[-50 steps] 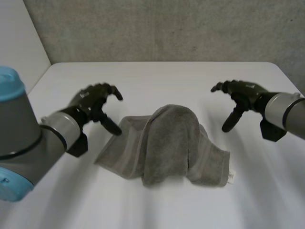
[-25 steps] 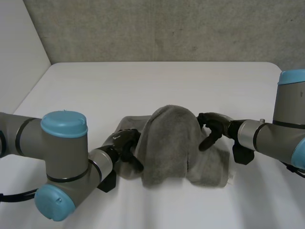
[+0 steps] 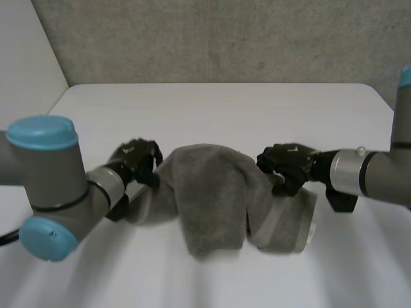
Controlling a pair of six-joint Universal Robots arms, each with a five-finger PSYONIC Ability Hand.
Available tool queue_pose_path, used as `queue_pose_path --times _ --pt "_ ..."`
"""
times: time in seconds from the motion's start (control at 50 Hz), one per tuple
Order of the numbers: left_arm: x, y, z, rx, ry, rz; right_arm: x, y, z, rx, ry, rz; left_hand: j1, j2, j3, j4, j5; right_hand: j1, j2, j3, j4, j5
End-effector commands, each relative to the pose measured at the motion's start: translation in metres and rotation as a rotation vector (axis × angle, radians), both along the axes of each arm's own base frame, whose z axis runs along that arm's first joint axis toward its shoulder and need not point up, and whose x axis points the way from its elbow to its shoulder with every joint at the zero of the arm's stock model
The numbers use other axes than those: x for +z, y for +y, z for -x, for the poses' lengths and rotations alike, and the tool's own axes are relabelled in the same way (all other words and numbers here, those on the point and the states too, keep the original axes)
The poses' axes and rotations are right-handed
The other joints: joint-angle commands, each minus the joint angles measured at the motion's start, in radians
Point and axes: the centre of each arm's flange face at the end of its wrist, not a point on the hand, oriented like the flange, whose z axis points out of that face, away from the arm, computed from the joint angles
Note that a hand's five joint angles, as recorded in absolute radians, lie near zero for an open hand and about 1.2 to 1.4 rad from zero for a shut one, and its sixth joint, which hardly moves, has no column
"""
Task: Fold the towel.
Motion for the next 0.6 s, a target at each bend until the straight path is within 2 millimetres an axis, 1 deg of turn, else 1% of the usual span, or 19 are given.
queue_pose_path --times 0.02,0.06,0.08,0.1,0.12,0.16,0.18,0.22,0.24,0.26,0.3,0.34,0.38,0.4,0.44,0.5,0.54,0.56,0.6 --pt "0.039 -0.038 0.009 -0.034 -0.046 0.214 0.043 -0.036 -0.011 -0.015 0.102 0.316 0.105 0.098 -0.042 -0.056 0.079 0.102 0.124 -0.05 -0.078 0.076" --pt "0.074 -0.056 0.018 -0.043 -0.015 0.344 0.094 -0.059 -0.026 -0.079 0.052 0.613 0.105 0.098 -0.042 -0.056 0.079 0.102 0.124 -0.05 -0.078 0.076" --pt "0.074 -0.056 0.018 -0.043 -0.014 0.344 0.094 -0.059 -0.026 -0.08 0.051 0.614 0.105 0.098 -0.042 -0.056 0.079 0.102 0.124 -0.05 -0.078 0.076" --pt "0.098 -0.062 0.022 -0.043 0.014 0.42 0.129 -0.07 -0.028 -0.142 -0.002 0.784 0.105 0.098 -0.042 -0.056 0.079 0.102 0.124 -0.05 -0.078 0.076" --pt "0.098 -0.062 0.022 -0.043 0.015 0.421 0.129 -0.07 -0.028 -0.143 -0.002 0.786 0.105 0.098 -0.042 -0.056 0.079 0.102 0.124 -0.05 -0.078 0.076" --pt "0.152 -0.061 0.029 -0.052 0.081 0.601 0.204 -0.07 -0.026 -0.284 -0.156 1.115 0.105 0.098 -0.042 -0.056 0.079 0.102 0.124 -0.05 -0.078 0.076" --pt "0.153 -0.061 0.029 -0.052 0.082 0.601 0.204 -0.07 -0.026 -0.284 -0.157 1.117 0.105 0.098 -0.042 -0.056 0.079 0.102 0.124 -0.05 -0.078 0.076" --pt "0.23 -0.038 0.02 -0.063 0.179 0.866 0.249 -0.05 -0.014 -0.379 -0.289 1.293 0.105 0.098 -0.042 -0.056 0.079 0.102 0.124 -0.05 -0.078 0.076" --pt "0.23 -0.038 0.02 -0.063 0.179 0.867 0.249 -0.049 -0.014 -0.379 -0.289 1.293 0.105 0.098 -0.042 -0.056 0.079 0.102 0.124 -0.05 -0.078 0.076" --pt "0.26 -0.022 0.012 -0.077 0.219 0.982 0.252 -0.041 -0.009 -0.37 -0.299 1.309 0.105 0.098 -0.042 -0.056 0.079 0.102 0.124 -0.05 -0.078 0.076" --pt "0.277 -0.009 0.009 -0.105 0.241 1.068 0.246 -0.035 -0.007 -0.346 -0.289 1.294 0.105 0.098 -0.042 -0.056 0.079 0.102 0.124 -0.05 -0.078 0.076" --pt "0.278 -0.004 0.009 -0.135 0.243 1.113 0.231 -0.034 -0.009 -0.312 -0.279 1.247 0.105 0.098 -0.042 -0.056 0.079 0.102 0.124 -0.05 -0.078 0.076" --pt "0.263 -0.014 0.005 -0.159 0.208 1.104 0.193 -0.036 -0.01 -0.263 -0.215 1.153 0.105 0.098 -0.042 -0.056 0.079 0.102 0.124 -0.05 -0.078 0.076" --pt "0.262 -0.014 0.005 -0.159 0.208 1.104 0.193 -0.036 -0.01 -0.262 -0.215 1.153 0.105 0.098 -0.042 -0.056 0.079 0.102 0.124 -0.05 -0.078 0.076" --pt "0.23 -0.028 -0.003 -0.162 0.148 1.014 0.159 -0.035 -0.008 -0.243 -0.151 1.076 0.105 0.098 -0.042 -0.056 0.079 0.102 0.124 -0.05 -0.078 0.076" --pt "0.207 -0.034 -0.003 -0.169 0.114 0.96 0.142 -0.035 -0.006 -0.236 -0.109 1.045 0.105 0.098 -0.042 -0.056 0.079 0.102 0.124 -0.05 -0.078 0.076" --pt "0.158 -0.038 -0.001 -0.197 0.027 0.859 0.108 -0.03 -0.002 -0.209 -0.025 0.979 0.105 0.098 -0.042 -0.056 0.079 0.102 0.124 -0.05 -0.078 0.076" --pt "0.157 -0.038 -0.001 -0.197 0.027 0.859 0.108 -0.03 -0.002 -0.209 -0.025 0.979 0.105 0.098 -0.042 -0.056 0.079 0.102 0.124 -0.05 -0.078 0.076" --pt "0.11 -0.036 0.0 -0.23 -0.091 0.786 0.076 -0.023 0.002 -0.183 0.042 0.92 0.105 0.098 -0.042 -0.056 0.079 0.102 0.124 -0.05 -0.078 0.076"
